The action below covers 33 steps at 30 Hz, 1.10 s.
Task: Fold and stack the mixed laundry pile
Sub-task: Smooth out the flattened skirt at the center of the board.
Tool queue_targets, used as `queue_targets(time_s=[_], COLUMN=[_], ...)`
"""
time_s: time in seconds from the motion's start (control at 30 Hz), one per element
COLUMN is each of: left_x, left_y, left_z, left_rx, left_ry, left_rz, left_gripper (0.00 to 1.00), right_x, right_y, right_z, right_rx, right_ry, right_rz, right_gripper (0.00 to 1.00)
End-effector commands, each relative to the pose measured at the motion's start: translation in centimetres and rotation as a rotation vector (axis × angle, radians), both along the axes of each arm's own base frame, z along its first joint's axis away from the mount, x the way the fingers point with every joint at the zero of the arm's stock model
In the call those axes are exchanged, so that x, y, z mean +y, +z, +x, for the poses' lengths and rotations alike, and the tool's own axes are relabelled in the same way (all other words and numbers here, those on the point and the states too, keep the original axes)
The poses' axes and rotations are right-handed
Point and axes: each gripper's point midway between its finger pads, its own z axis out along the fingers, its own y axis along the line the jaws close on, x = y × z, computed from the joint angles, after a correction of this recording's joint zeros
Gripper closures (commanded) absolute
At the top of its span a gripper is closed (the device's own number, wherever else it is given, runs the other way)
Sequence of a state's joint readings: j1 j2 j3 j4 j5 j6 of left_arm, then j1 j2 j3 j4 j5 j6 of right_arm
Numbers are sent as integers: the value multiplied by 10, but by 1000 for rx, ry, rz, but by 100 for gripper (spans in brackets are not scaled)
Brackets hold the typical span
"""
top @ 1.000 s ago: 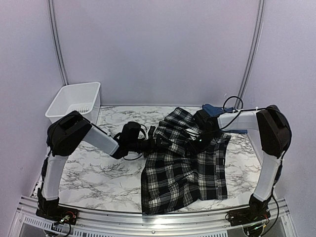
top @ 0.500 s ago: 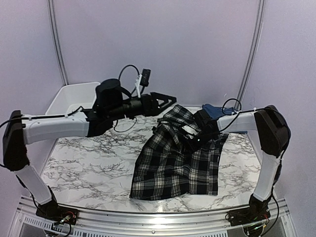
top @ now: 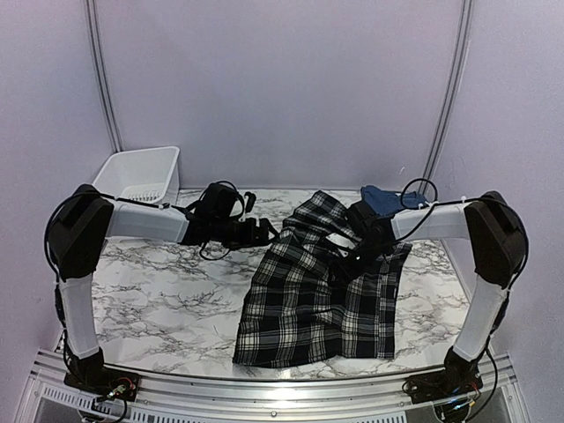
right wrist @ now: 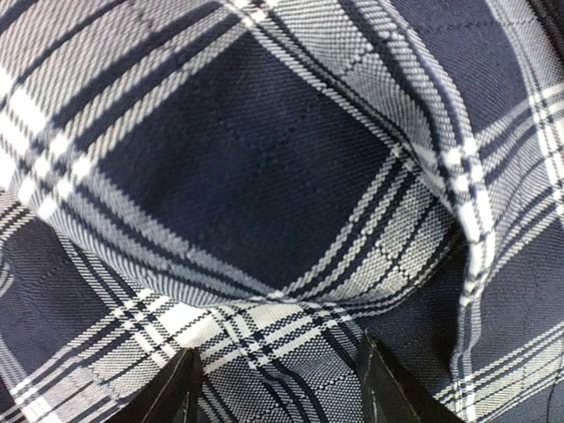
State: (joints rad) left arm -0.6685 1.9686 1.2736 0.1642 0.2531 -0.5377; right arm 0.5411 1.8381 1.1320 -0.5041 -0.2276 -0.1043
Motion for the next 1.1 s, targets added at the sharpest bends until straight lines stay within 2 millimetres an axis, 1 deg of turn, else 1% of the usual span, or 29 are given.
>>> queue_targets(time_s=[0.0, 0.07, 0.1, 0.13, 0.2, 0.23, 0.27, 0.3, 0.37, 0.4, 0.43, 0.5, 0.57, 0.67, 0.77, 0.8, 0.83, 0.87, 0.97, 1.0, 1.03, 1.07], left_x=[-34, -42, -45, -48, -62, -71, -79, -86, -100, -104, -107, -113, -107, -84, -46, -30, -12, 6, 70, 90, 106, 114], left_y=[5, 5, 4, 6, 12, 12, 12, 7, -8, -29, -42, -62, -80, -96, -109, -114, -114, -116, -121, -121, -121, -120], left_z=[-23, -24, -25, -22, -22, -25, -27, -27, -28, -28, -28, -34, -40, -49, -57, -60, -61, -65, -68, -67, -67, -67], left_rx=[-95, -179, -204, -236, -271, -289, -307, -309, -275, -234, -207, -142, -87, -24, 76, 113, 134, 158, 212, 232, 252, 266], left_ry=[-197, -227, -244, -240, -259, -281, -300, -315, -348, -366, -375, -412, -418, -400, -337, -309, -271, -241, -95, -43, -7, 8], left_rz=[197, 350, 421, 468, 481, 485, 493, 504, 496, 507, 515, 509, 524, 559, 582, 592, 595, 610, 674, 677, 667, 637], left_gripper=[11, 17, 17, 18, 22, 23, 24, 24, 26, 29, 32, 41, 47, 52, 61, 64, 65, 66, 72, 72, 70, 64], right_x=[2, -1, -5, -11, -27, -36, -44, -53, -71, -79, -85, -89, -88, -73, -49, -40, -28, -16, 26, 40, 50, 56], right_y=[30, 41, 42, 42, 43, 44, 45, 46, 38, 31, 24, 11, -3, -27, -40, -42, -44, -43, -44, -43, -40, -38], right_z=[-10, 2, 5, 8, 13, 14, 15, 15, 12, 9, 6, 3, 4, 7, 13, 16, 20, 27, 47, 57, 66, 77], right_rx=[92, 79, 80, 83, 84, 86, 86, 88, 108, 121, 136, 153, 168, 202, 212, 213, 210, 200, 179, 171, 160, 146], right_ry=[-74, -128, -154, -184, -260, -301, -344, -389, -465, -492, -508, -515, -502, -425, -349, -326, -304, -285, -215, -196, -184, -185], right_rz=[57, 74, 69, 58, 34, 34, 36, 38, 30, 14, -6, -38, -51, -91, -98, -91, -81, -67, -24, -9, -1, 6], right_gripper=[40, 40, 40, 40, 41, 41, 41, 42, 43, 43, 44, 44, 44, 45, 45, 45, 45, 45, 45, 45, 45, 45])
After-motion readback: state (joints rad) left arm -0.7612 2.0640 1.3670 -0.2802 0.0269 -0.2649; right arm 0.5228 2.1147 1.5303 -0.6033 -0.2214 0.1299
